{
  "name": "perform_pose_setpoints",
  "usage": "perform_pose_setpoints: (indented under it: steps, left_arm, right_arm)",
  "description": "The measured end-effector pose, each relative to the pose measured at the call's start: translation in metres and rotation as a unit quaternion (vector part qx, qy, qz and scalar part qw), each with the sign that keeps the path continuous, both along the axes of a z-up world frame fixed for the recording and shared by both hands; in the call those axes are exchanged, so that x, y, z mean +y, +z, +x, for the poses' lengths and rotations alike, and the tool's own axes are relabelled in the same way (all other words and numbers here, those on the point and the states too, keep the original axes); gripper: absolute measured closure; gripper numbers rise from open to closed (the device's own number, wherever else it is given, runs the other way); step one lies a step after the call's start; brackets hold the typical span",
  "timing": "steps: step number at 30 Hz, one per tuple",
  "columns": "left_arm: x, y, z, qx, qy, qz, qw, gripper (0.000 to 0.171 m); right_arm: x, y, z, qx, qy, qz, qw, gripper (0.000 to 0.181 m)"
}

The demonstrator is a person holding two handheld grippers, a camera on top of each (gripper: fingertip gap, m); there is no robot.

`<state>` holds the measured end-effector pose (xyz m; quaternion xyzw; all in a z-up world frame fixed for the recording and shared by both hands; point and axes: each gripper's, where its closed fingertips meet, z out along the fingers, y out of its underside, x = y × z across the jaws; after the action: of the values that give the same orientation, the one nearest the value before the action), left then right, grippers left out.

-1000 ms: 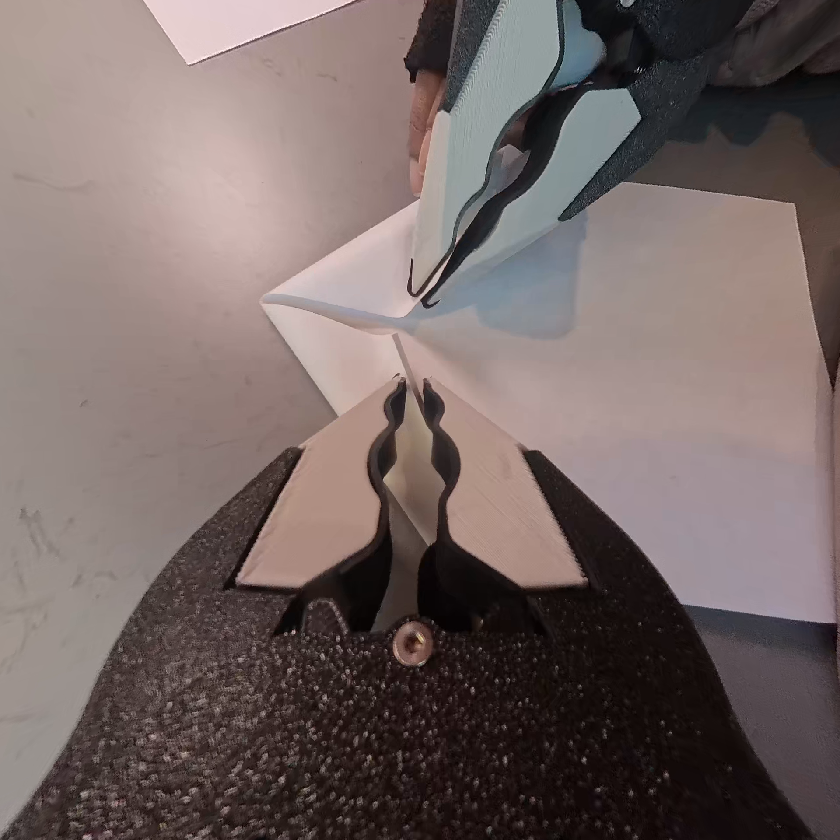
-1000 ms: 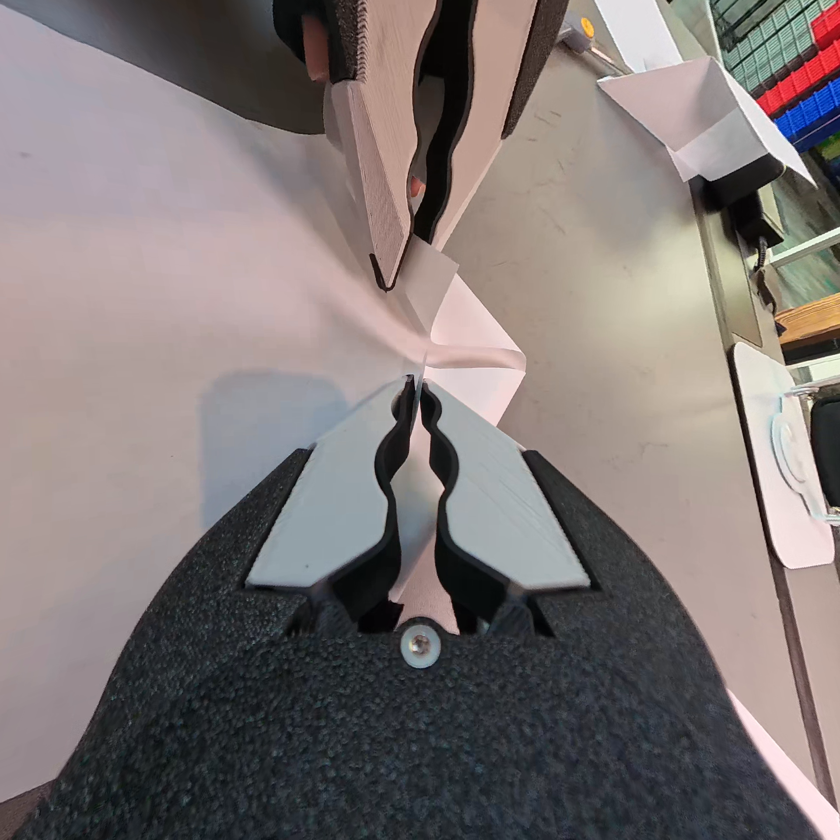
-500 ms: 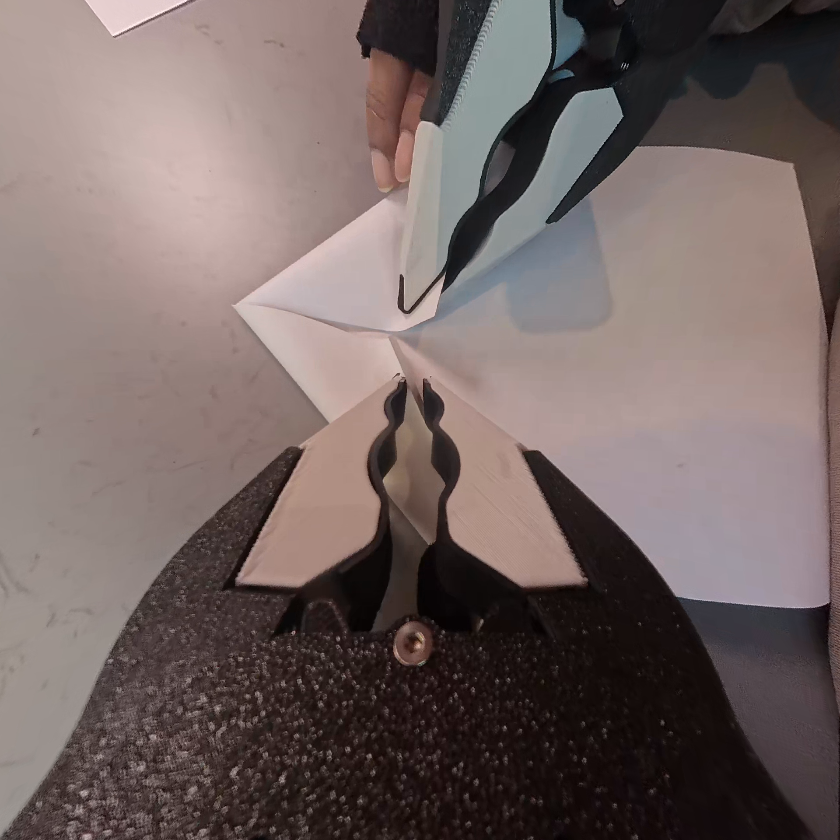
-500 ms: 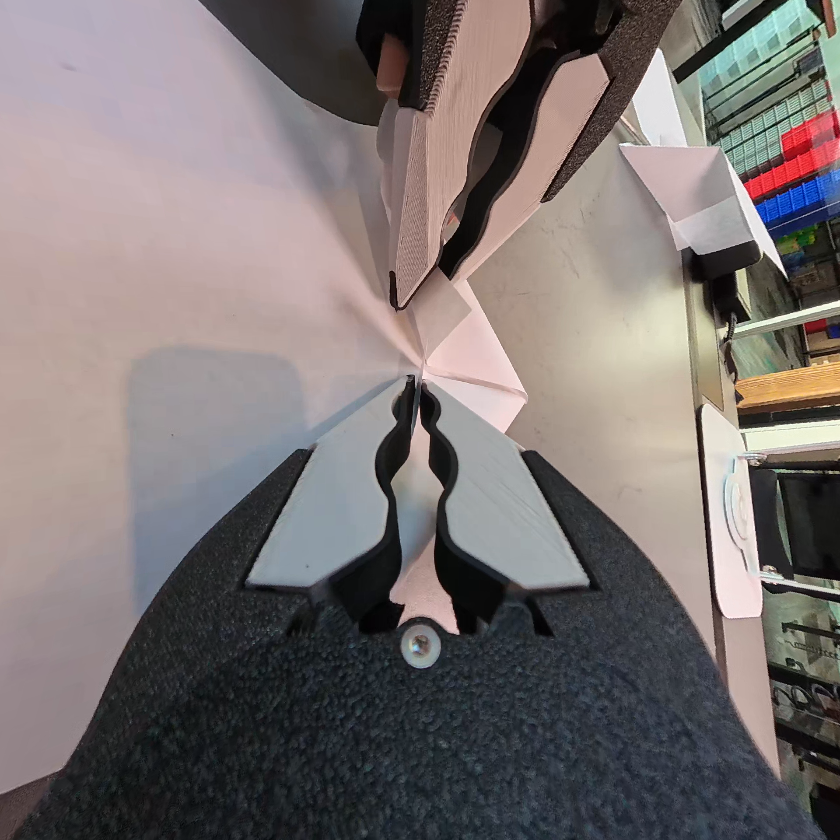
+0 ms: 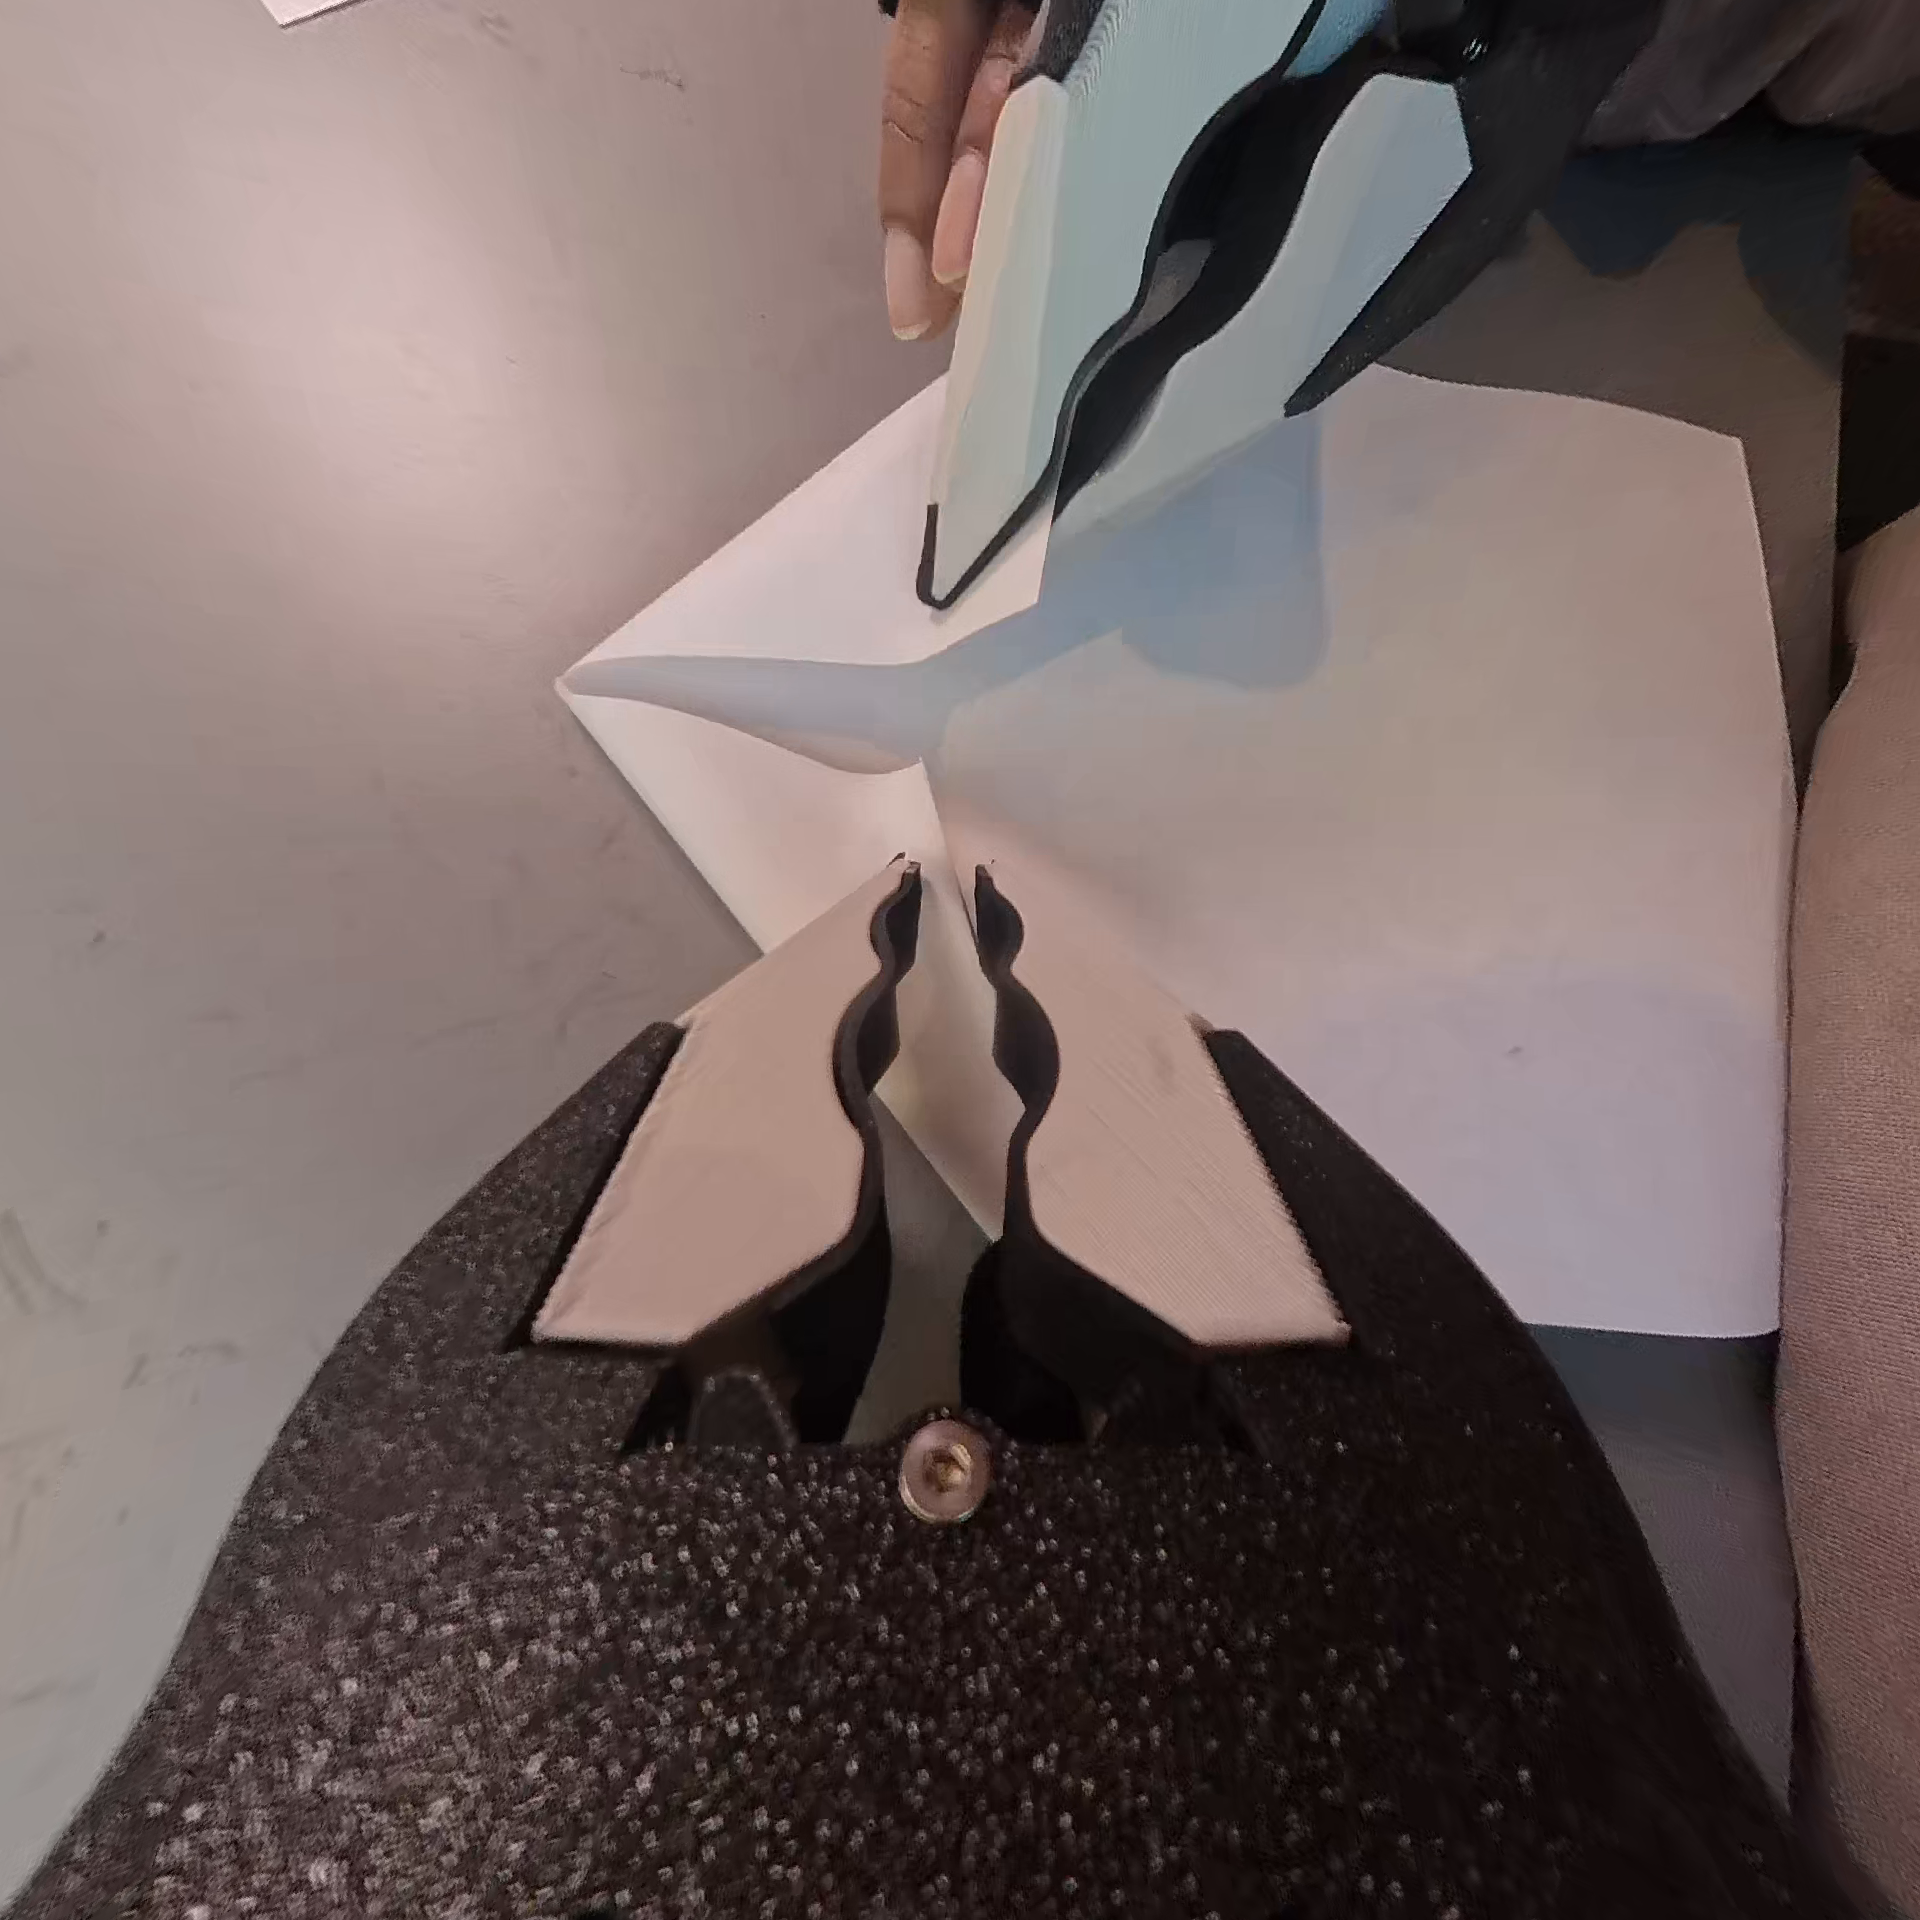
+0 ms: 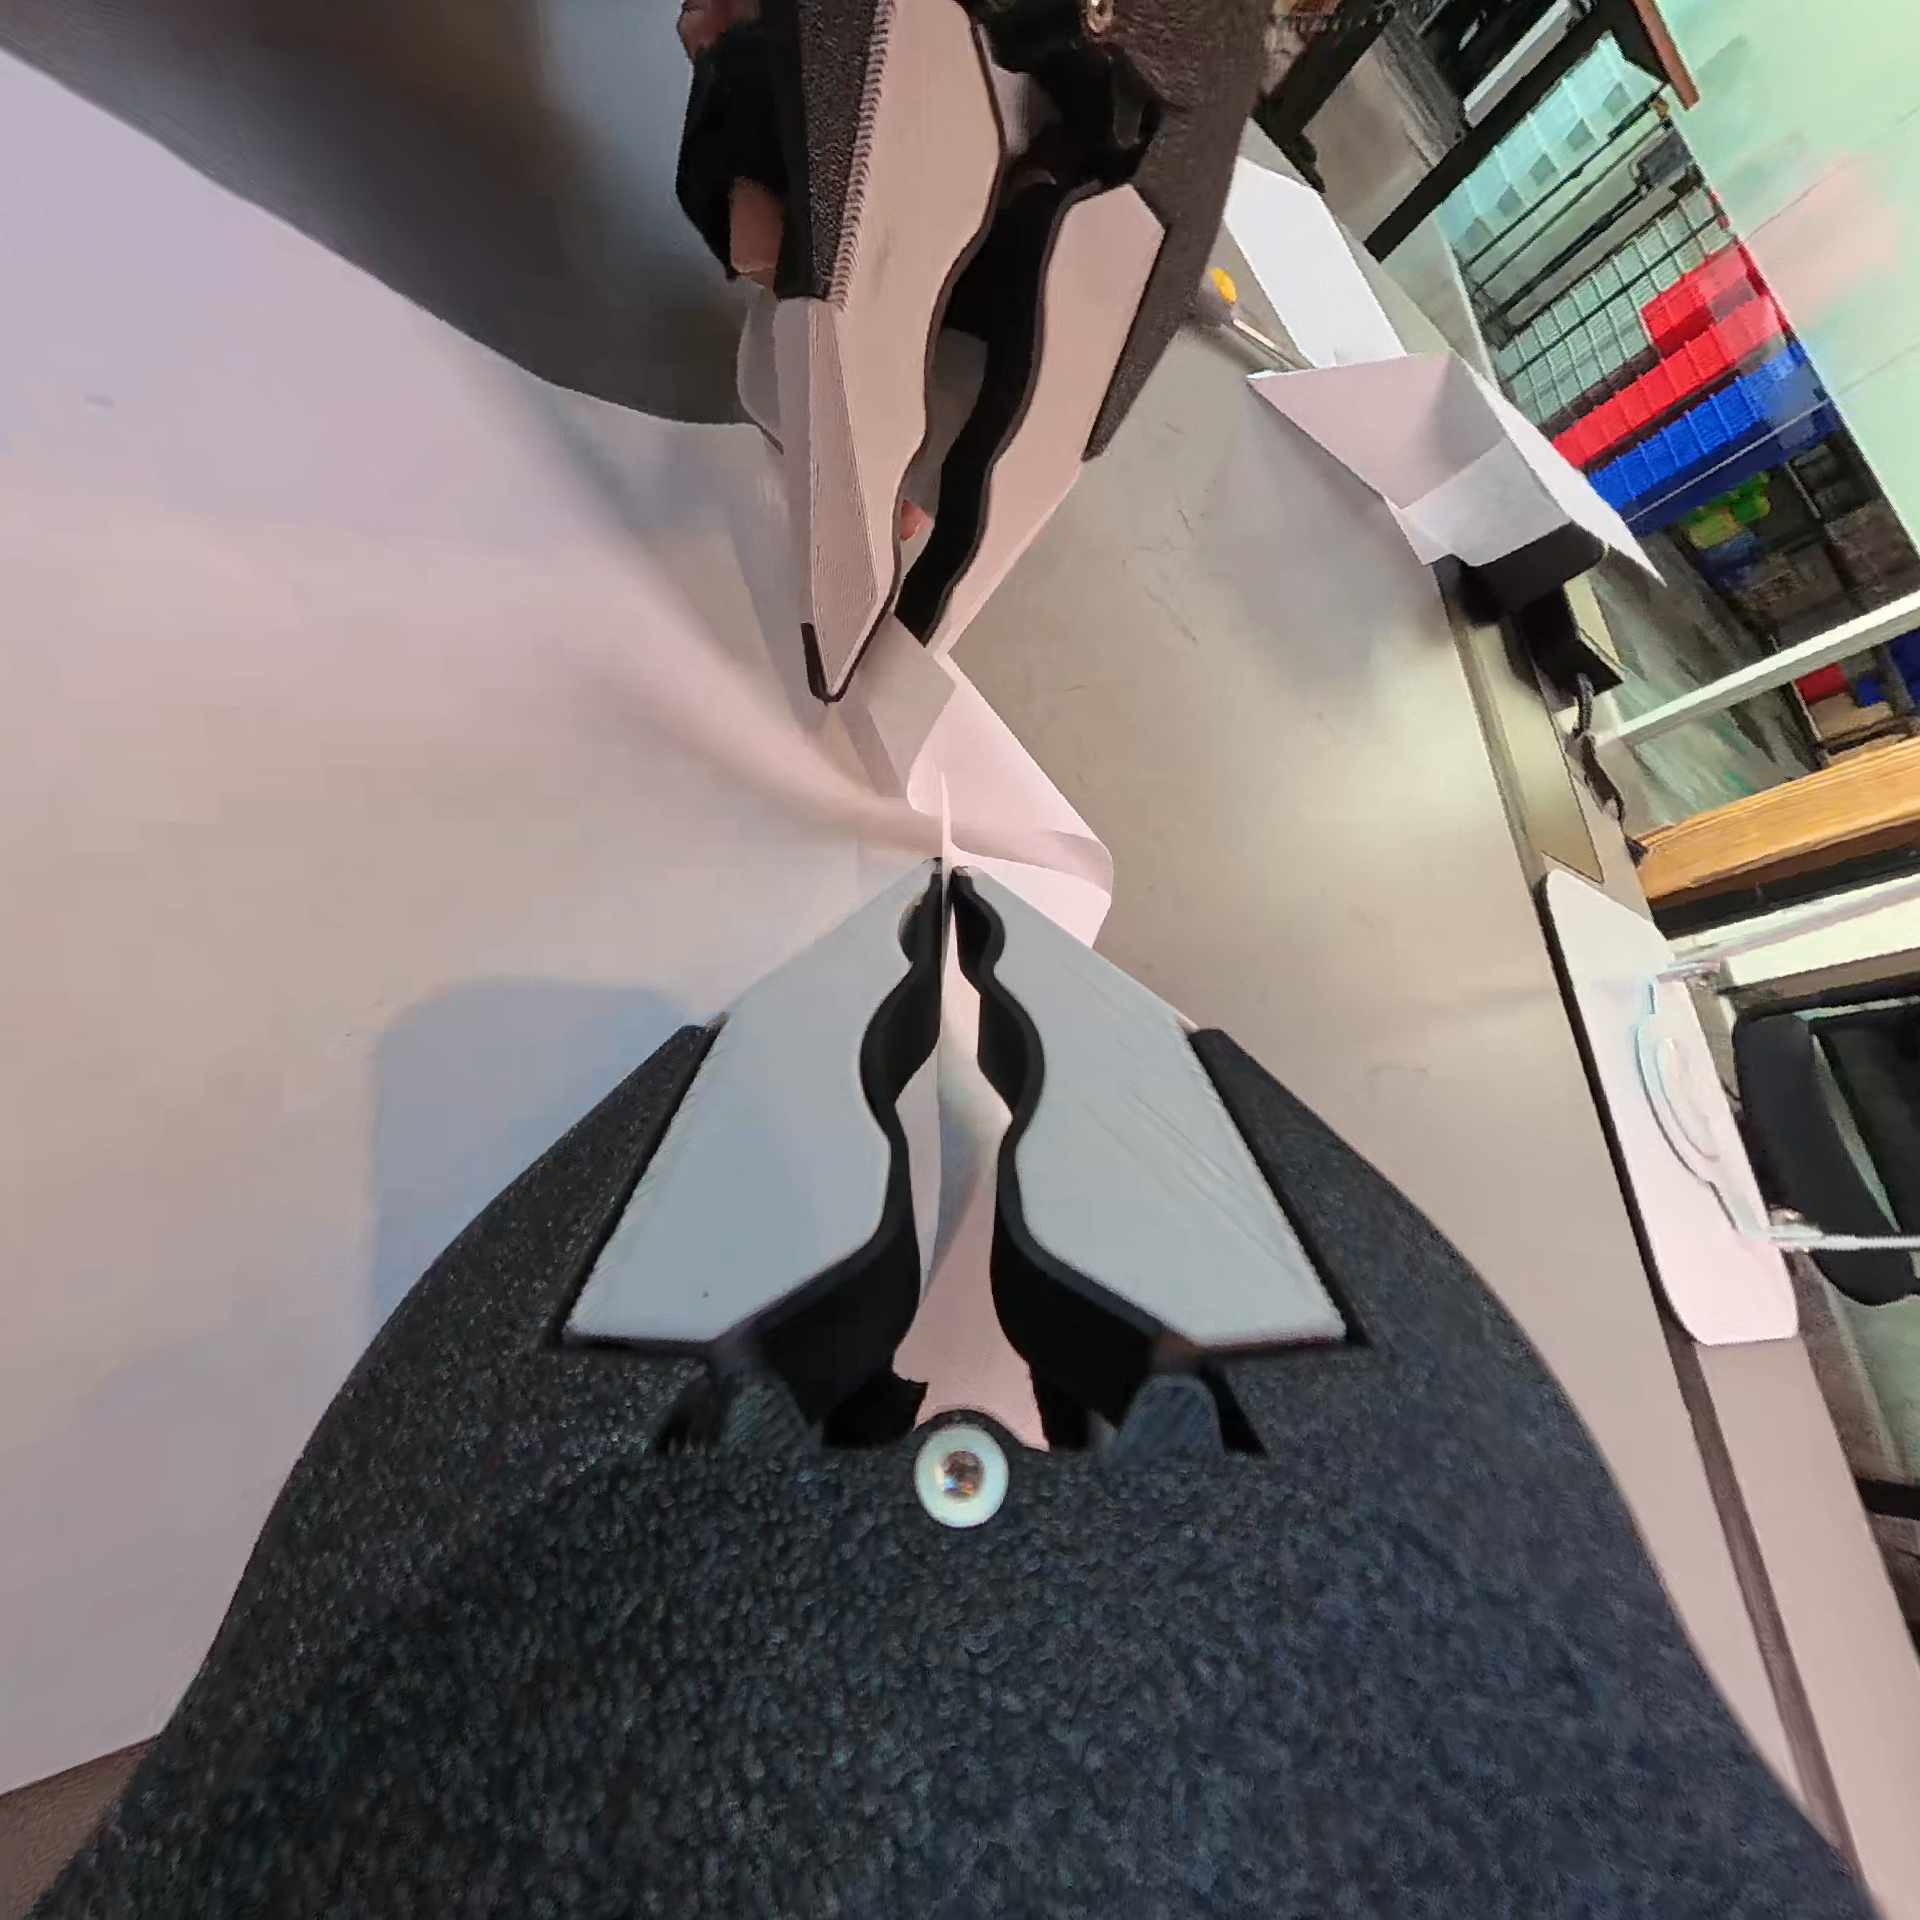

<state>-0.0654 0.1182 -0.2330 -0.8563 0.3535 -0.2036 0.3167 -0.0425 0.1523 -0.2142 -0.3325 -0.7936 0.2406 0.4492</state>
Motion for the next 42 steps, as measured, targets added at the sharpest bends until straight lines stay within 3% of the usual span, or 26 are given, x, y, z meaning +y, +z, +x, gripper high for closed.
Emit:
perform_pose_setpoints:
  steps: [7,9,15,18,29,36,42]
  left_arm:
    - [0.017,0.009,-0.055,-0.016,0.121,0.005,0.993,0.169]
    - [0.015,0.009,-0.060,-0.030,0.130,0.000,0.991,0.171]
    - [0.007,0.007,-0.057,-0.023,0.124,0.009,0.992,0.171]
    - [0.009,0.009,-0.050,-0.025,0.115,0.022,0.993,0.171]
    - [0.009,0.010,-0.038,0.009,0.091,0.044,0.995,0.171]
    - [-0.001,0.012,-0.016,0.016,0.048,0.055,0.997,0.171]
    - [-0.010,-0.004,0.011,0.039,-0.006,0.026,0.999,0.168]
  right_arm:
    - [0.031,0.011,0.008,0.006,-0.084,-0.080,0.993,0.181]
    - [0.047,0.005,0.014,-0.019,-0.135,-0.092,0.986,0.181]
    - [0.057,-0.003,0.031,-0.060,-0.195,-0.125,0.971,0.181]
    - [0.046,0.004,0.028,-0.039,-0.178,-0.149,0.972,0.181]
    - [0.007,-0.005,0.023,-0.035,-0.066,-0.022,0.997,0.181]
    - [-0.002,-0.017,0.021,-0.048,-0.036,0.026,0.998,0.181]
    - [-0.005,-0.026,0.018,-0.060,-0.025,0.062,0.996,0.181]
